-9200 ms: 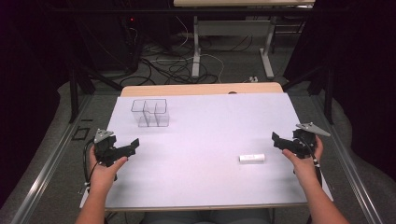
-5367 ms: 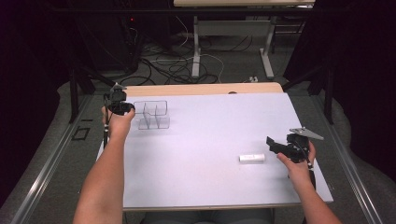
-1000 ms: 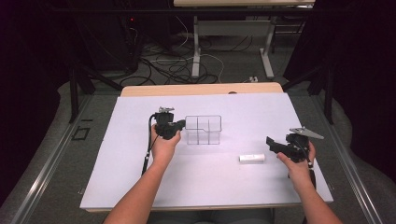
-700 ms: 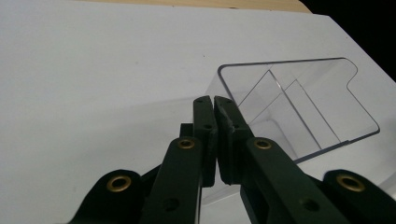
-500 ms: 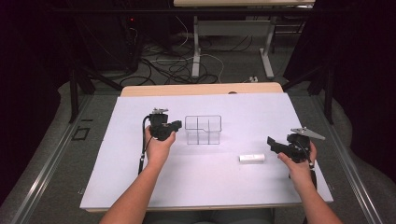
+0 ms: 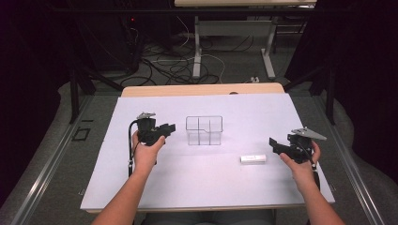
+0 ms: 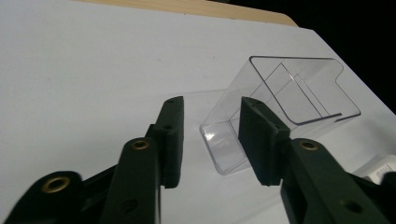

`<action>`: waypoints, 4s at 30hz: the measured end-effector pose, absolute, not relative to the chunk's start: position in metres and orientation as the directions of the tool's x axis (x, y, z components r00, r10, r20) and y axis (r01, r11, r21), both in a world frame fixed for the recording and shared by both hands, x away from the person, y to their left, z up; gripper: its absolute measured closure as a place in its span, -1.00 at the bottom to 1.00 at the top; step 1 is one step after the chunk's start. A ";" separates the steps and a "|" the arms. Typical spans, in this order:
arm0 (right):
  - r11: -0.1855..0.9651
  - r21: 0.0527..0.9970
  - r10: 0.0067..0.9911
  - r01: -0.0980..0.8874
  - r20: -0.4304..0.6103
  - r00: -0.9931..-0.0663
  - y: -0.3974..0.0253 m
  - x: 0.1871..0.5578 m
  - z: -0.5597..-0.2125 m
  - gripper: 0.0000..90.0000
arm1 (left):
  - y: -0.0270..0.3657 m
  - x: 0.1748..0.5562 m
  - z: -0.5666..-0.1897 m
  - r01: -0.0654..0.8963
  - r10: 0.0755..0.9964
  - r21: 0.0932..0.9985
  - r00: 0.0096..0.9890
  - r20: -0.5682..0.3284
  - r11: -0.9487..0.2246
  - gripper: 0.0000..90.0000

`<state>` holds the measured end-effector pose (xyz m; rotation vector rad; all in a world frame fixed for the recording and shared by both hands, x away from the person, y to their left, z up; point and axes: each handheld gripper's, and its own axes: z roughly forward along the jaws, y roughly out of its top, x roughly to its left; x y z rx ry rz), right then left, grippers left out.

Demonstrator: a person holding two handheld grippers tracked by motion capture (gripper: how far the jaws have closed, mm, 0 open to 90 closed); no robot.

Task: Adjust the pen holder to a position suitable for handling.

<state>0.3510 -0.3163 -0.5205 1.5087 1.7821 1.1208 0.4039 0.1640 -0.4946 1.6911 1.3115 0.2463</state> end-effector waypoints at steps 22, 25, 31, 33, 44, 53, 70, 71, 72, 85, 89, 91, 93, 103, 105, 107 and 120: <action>0.207 0.846 0.925 0.492 -0.005 -0.380 -0.303 0.352 -0.518 -0.11 | 0.200 0.353 -0.509 0.520 0.862 0.841 0.485 -0.146 -0.150 -0.42; 0.250 0.843 0.918 0.476 -0.049 -0.395 -0.302 0.353 -0.519 -0.16 | 0.203 0.353 -0.513 0.527 0.860 0.840 0.481 -0.170 -0.129 -0.44; 0.255 0.836 0.918 0.486 -0.051 -0.393 -0.302 0.354 -0.522 -0.29 | 0.210 0.358 -0.519 0.561 0.874 0.819 0.451 -0.180 -0.121 -0.64; 0.272 0.829 0.911 0.489 -0.057 -0.409 -0.301 0.354 -0.523 -0.30 | 0.211 0.359 -0.520 0.564 0.875 0.820 0.442 -0.197 -0.100 -0.64; 0.399 0.800 0.861 0.449 -0.158 -0.483 -0.288 0.348 -0.517 -0.36 | 0.201 0.357 -0.520 0.548 0.863 0.822 0.480 -0.155 -0.157 -0.71; 0.556 0.744 0.785 0.371 -0.323 -0.529 -0.271 0.341 -0.519 -0.51 | 0.197 0.357 -0.522 0.548 0.857 0.818 0.493 -0.146 -0.176 -0.65; 0.656 0.688 0.691 0.311 -0.380 -0.615 -0.259 0.339 -0.523 -0.42 | 0.199 0.356 -0.524 0.546 0.862 0.814 0.492 -0.121 -0.197 -0.64; 0.664 0.685 0.678 0.300 -0.383 -0.627 -0.259 0.340 -0.522 -0.38 | 0.199 0.356 -0.524 0.547 0.863 0.813 0.492 -0.119 -0.200 -0.64; 0.674 0.680 0.665 0.287 -0.391 -0.636 -0.258 0.340 -0.522 -0.33 | 0.199 0.356 -0.524 0.549 0.860 0.809 0.497 -0.115 -0.209 -0.64; 0.799 0.568 0.462 0.194 -0.376 -0.803 -0.241 0.347 -0.512 -0.15 | 0.199 0.355 -0.524 0.546 0.864 0.813 0.491 -0.113 -0.204 -0.64; 0.830 0.527 0.399 0.181 -0.335 -0.853 -0.233 0.351 -0.507 -0.15 | 0.199 0.356 -0.524 0.542 0.864 0.816 0.491 -0.110 -0.204 -0.64; 0.849 0.501 0.363 0.169 -0.319 -0.876 -0.229 0.352 -0.506 -0.15 | 0.199 0.356 -0.523 0.548 0.863 0.810 0.493 -0.111 -0.209 -0.64; 0.870 0.467 0.328 0.159 -0.306 -0.894 -0.226 0.354 -0.504 -0.15 | 0.199 0.356 -0.524 0.550 0.863 0.809 0.493 -0.112 -0.209 -0.64; 0.958 0.277 0.149 0.069 -0.279 -0.949 -0.218 0.369 -0.503 -0.01 | 0.197 0.356 -0.526 0.553 0.863 0.807 0.492 -0.117 -0.206 -0.63; 0.966 0.253 0.122 0.055 -0.259 -0.958 -0.217 0.373 -0.505 0.01 | 0.197 0.357 -0.526 0.552 0.862 0.808 0.493 -0.115 -0.208 -0.63; 0.973 0.228 0.096 0.038 -0.246 -0.965 -0.216 0.376 -0.506 0.04 | 0.197 0.356 -0.526 0.553 0.862 0.806 0.494 -0.115 -0.210 -0.63; 0.989 0.144 0.046 0.014 -0.224 -0.973 -0.215 0.383 -0.515 0.31 | 0.196 0.357 -0.527 0.559 0.860 0.803 0.496 -0.122 -0.208 -0.63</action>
